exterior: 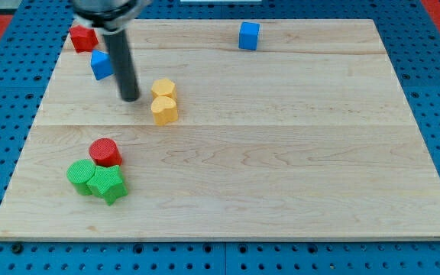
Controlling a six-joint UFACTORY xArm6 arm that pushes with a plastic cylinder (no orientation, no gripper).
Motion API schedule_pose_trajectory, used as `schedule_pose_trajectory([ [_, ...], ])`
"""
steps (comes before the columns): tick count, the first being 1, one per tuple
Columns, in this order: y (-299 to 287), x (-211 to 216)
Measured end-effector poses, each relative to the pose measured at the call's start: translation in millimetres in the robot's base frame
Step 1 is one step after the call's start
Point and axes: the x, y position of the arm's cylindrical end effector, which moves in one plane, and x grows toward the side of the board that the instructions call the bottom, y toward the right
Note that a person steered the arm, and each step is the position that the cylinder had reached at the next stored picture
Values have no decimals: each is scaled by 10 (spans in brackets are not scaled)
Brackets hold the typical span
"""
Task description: Move the yellow hexagon right to the blue cube
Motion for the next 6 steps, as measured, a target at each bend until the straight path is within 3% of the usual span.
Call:
schedule_pose_trajectory([
  [1, 776, 28],
  [2, 1170, -458],
  [4, 2543, -727],
  [6, 3213, -782],
])
